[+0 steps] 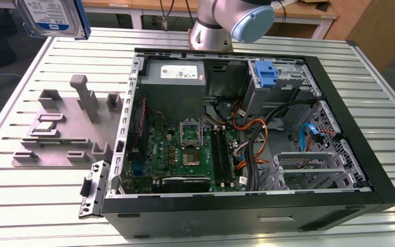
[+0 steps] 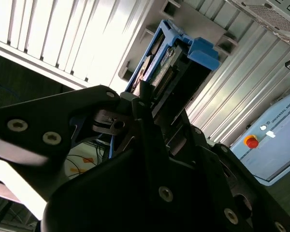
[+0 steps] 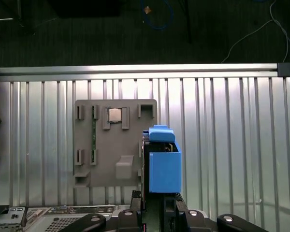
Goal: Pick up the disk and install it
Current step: 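Pick up the disk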
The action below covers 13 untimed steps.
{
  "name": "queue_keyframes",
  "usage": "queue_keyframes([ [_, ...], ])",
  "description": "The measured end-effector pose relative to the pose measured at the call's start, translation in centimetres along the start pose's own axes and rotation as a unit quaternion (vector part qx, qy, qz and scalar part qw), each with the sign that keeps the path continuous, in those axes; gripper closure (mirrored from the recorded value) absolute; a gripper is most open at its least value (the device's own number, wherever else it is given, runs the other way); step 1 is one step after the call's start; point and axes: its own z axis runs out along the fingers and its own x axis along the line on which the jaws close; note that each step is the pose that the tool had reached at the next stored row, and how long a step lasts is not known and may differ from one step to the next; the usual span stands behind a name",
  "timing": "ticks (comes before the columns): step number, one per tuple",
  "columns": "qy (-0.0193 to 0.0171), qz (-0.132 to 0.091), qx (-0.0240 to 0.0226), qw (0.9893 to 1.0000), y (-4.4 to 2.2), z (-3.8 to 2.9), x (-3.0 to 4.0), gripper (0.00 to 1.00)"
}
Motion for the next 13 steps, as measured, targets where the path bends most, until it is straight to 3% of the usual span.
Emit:
queue_keyframes([
  [7, 0.0000, 0.000, 0.0000, 1.0000, -1.03, -0.04, -0.04, 0.65],
  [13, 0.0000, 0.000, 0.0000, 1.0000, -1.11, -0.04, -0.05, 0.65],
])
